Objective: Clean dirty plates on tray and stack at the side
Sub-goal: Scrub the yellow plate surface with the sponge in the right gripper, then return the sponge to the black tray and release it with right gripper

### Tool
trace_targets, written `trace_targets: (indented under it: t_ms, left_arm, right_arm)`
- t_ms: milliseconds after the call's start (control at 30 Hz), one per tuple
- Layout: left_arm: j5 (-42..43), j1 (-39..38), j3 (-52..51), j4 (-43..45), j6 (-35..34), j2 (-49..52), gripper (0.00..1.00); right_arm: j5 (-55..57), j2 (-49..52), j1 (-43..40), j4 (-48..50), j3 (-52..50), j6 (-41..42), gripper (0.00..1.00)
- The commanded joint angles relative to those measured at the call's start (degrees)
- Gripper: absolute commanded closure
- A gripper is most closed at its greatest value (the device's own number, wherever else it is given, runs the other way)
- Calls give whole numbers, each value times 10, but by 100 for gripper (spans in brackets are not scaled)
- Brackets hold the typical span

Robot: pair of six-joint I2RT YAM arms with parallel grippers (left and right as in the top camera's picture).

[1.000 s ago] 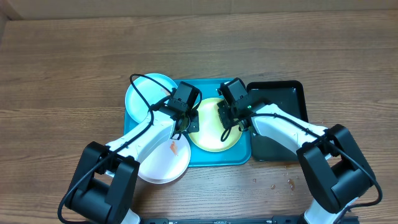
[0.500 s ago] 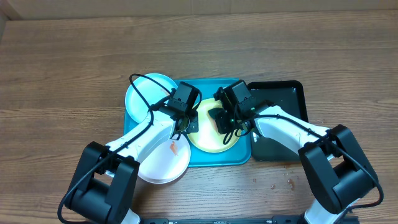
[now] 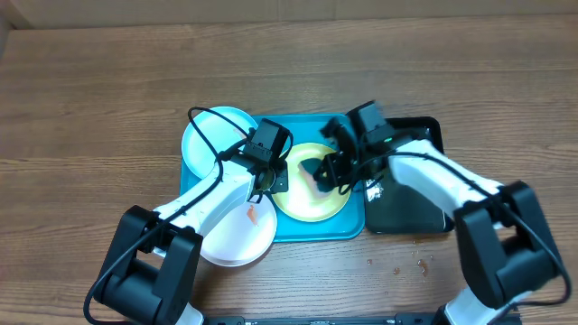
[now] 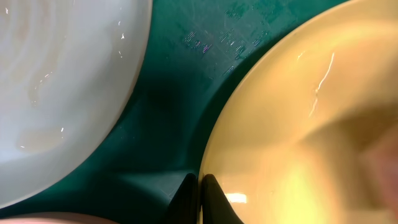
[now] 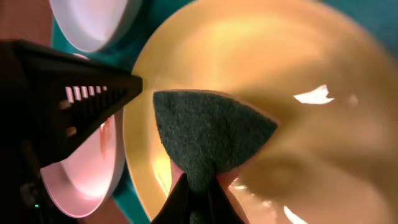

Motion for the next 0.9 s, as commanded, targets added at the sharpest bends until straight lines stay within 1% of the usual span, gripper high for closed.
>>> trace_targets:
  t_ms: [0, 167, 300, 433, 500, 633, 800, 867]
  left_arm:
    - [-1, -1, -6, -7, 9, 6, 96]
    - [-1, -1, -6, -6, 9, 6, 96]
    - [-1, -1, -6, -6, 9, 6, 96]
    - [-1, -1, -6, -5, 9, 6, 96]
    - [-1, -1, -6, -5, 9, 6, 96]
    - [-1, -1, -6, -6, 9, 6, 96]
    - [1, -1, -6, -6, 9, 6, 96]
    - [1, -1, -6, -6, 9, 6, 96]
  right_arm:
    - [-5, -67, -36, -36, 33, -14, 96]
    - [72, -131, -104, -104, 34, -27, 96]
    - [152, -141, -138, -158, 33, -27, 96]
    - [290, -140, -141, -194, 13, -23, 96]
    - [341, -140, -141, -189, -5, -7, 96]
    - [402, -139, -141, -148, -51, 8, 96]
    - [455, -139, -141, -77, -110, 7, 96]
    - [457, -139, -141, -60, -124, 7, 96]
